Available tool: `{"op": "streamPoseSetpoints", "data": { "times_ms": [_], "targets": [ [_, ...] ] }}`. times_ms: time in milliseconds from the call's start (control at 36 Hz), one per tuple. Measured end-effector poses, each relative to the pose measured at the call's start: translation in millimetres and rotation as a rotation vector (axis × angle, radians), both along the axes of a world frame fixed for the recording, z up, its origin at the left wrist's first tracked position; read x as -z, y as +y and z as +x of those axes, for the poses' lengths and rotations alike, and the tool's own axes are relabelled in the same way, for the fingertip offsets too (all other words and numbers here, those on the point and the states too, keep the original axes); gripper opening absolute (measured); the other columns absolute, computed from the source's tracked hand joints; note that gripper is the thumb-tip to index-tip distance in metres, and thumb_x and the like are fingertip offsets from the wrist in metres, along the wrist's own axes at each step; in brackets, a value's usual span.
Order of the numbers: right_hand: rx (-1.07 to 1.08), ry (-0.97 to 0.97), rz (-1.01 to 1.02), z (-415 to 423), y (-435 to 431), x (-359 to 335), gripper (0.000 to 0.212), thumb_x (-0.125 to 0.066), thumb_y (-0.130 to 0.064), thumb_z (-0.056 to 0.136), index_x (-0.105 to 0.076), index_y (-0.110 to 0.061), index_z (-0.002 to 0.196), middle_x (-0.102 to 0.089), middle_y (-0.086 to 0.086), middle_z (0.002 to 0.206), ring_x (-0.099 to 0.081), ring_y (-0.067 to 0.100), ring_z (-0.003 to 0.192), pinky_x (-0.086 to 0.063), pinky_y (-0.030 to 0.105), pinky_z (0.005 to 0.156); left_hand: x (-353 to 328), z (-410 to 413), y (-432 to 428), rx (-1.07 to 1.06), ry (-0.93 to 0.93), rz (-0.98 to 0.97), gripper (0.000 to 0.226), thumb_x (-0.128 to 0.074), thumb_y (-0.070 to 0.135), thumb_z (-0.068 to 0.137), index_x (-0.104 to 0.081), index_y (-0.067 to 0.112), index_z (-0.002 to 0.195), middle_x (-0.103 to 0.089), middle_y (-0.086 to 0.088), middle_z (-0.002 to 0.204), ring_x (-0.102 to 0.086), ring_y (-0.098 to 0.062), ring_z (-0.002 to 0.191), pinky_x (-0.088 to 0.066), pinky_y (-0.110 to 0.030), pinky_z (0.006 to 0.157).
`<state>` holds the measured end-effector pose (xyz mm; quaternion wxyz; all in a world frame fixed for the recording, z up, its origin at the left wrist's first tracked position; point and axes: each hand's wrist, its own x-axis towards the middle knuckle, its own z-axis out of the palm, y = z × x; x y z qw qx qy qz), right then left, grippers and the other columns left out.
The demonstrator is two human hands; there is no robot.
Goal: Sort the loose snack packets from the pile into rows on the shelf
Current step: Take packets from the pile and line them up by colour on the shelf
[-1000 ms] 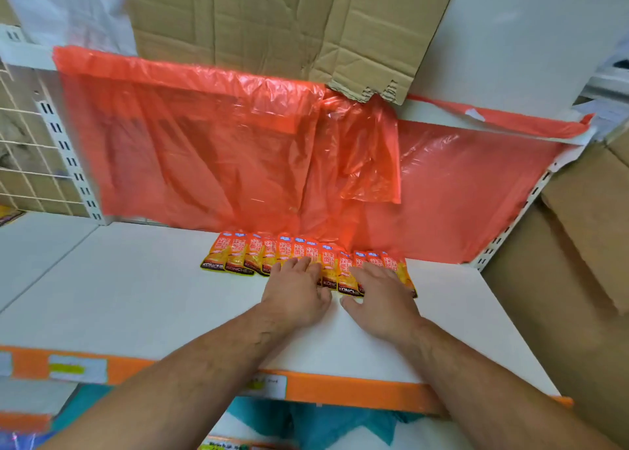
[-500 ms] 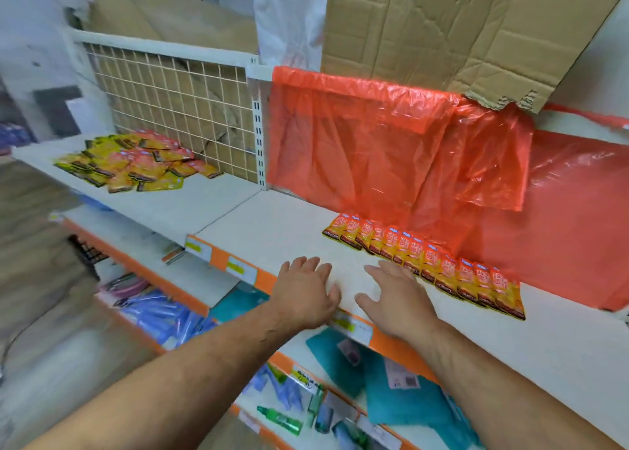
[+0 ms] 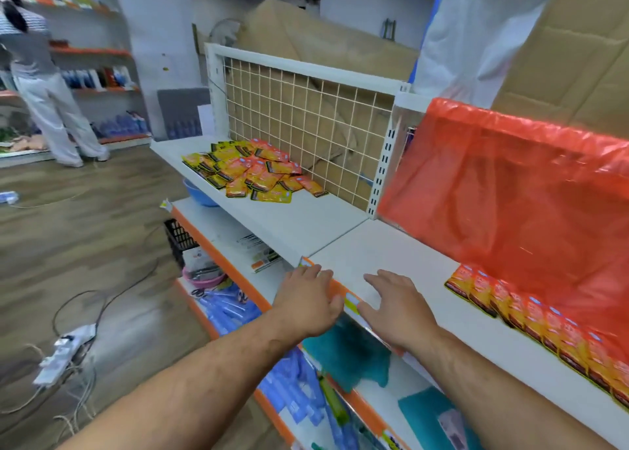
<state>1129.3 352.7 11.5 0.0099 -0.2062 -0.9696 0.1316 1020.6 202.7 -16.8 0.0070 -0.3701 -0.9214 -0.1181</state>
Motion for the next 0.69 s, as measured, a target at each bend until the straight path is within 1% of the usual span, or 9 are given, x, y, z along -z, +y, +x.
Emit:
{"op": "streamPoseSetpoints", "data": {
  "times_ms": [111,250,417,528,694],
  "targets": [
    [-0.031,-0.002,-0.031,-69,-28,-1,0.06,-0.051,-0.046,0.094,-0.037,-0.03,0.151,-0.028,-0.001,0.159,-0.022,0.02,0.145,-0.025,0.034,0.117,-2,-66,-30,-0.014,0.01,-0.006,0.059,-0.039,0.051,0.093,-0.042,0.02,0.144,-0.045,-0.004,0.146,-0.04,-0.025,0.132,-0.031,-0.039,0.111],
    [-0.054,0.009,-0.047,-150,-57,-3,0.061,-0.054,-0.046,0.093,-0.038,-0.029,0.15,-0.03,0.0,0.159,-0.023,0.021,0.145,-0.028,0.035,0.116,-5,-136,-65,-0.05,0.006,-0.027,0.06,-0.039,0.051,0.093,-0.042,0.021,0.144,-0.044,-0.006,0.146,-0.04,-0.027,0.133,-0.032,-0.041,0.11],
    [-0.072,-0.005,-0.075,-229,-80,-1,0.063,-0.055,-0.047,0.093,-0.036,-0.029,0.151,-0.028,-0.001,0.159,-0.023,0.022,0.145,-0.027,0.035,0.117,-5,-205,-90,-0.086,-0.013,-0.023,0.069,-0.028,0.055,0.081,-0.052,0.018,0.134,-0.054,-0.007,0.135,-0.047,-0.027,0.126,-0.036,-0.041,0.107],
    [-0.102,-0.019,-0.064,-275,-83,1,0.063,-0.055,-0.047,0.093,-0.037,-0.029,0.151,-0.03,-0.001,0.159,-0.025,0.021,0.145,-0.028,0.034,0.116,2,-247,-94,-0.114,-0.023,-0.012,0.058,-0.04,0.053,0.089,-0.052,0.019,0.134,-0.054,-0.006,0.136,-0.047,-0.028,0.126,-0.037,-0.041,0.107],
    [-0.144,-0.012,-0.04,-346,-74,11,0.062,-0.056,-0.047,0.092,-0.041,-0.027,0.149,-0.038,-0.001,0.153,-0.035,0.024,0.139,-0.035,0.034,0.11,9,-308,-85,-0.13,-0.053,-0.033,0.059,-0.042,0.051,0.093,-0.043,0.02,0.143,-0.046,-0.005,0.145,-0.039,-0.027,0.133,-0.03,-0.039,0.111]
  ]
}}
